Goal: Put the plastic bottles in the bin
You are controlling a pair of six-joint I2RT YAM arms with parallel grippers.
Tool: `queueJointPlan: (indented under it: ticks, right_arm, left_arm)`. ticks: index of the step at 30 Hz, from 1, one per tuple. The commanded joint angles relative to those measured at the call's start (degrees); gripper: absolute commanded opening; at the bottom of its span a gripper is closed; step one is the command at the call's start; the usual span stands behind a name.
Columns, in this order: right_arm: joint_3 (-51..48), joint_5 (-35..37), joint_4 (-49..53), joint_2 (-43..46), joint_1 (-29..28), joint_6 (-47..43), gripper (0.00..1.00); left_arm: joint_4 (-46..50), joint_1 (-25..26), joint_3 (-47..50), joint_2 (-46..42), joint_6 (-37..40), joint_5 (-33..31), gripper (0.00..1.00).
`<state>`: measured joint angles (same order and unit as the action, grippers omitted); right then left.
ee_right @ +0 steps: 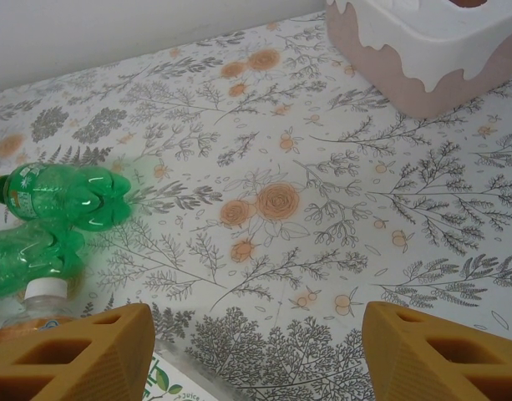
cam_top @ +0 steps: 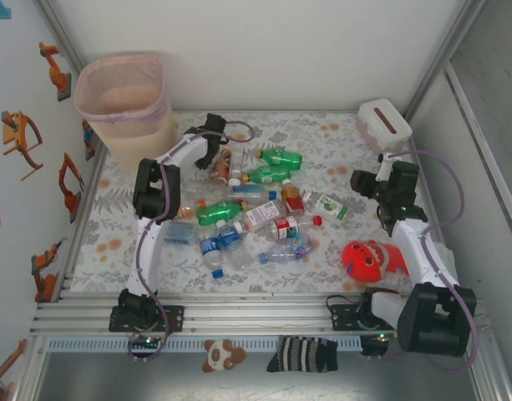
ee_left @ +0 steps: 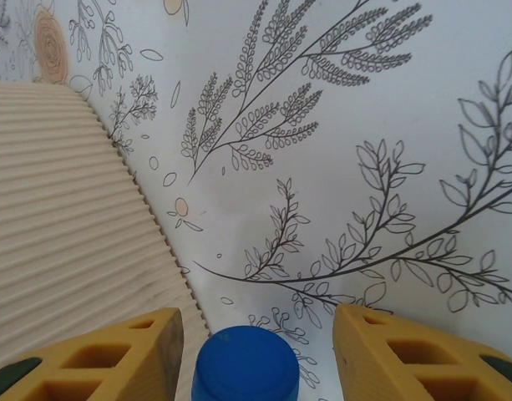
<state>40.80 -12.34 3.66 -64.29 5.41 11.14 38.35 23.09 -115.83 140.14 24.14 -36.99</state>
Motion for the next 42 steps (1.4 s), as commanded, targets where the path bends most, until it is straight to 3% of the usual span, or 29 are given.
queueJointPlan:
  ticks: [1,20,34,42]
  right_arm:
    - [1.57,1.09,0.02,0.57,0.18,-0.46,0.66]
    - [1.41,0.66,-0.06,0.75,0.14,0.03,0.66]
    - [1.39,-0.23,-0.06,0.52,0.07,0.11,0.66]
    - [1.74,-0.45,0.98,2.42,0.12,0.05,0.65]
  left_arm:
    - [0.07,-0.24,0.23,0.1,1.46,-1.9,0.5]
    - [-4.15,-0.68,8.25,-5.04,3.08,-3.7,0.47]
    - [-4.55,-0.04,8.85,-7.32,3.98,-3.79,0.3]
    - [-4.42,2.23,12.84,-16.8,0.54,-2.16,0.26]
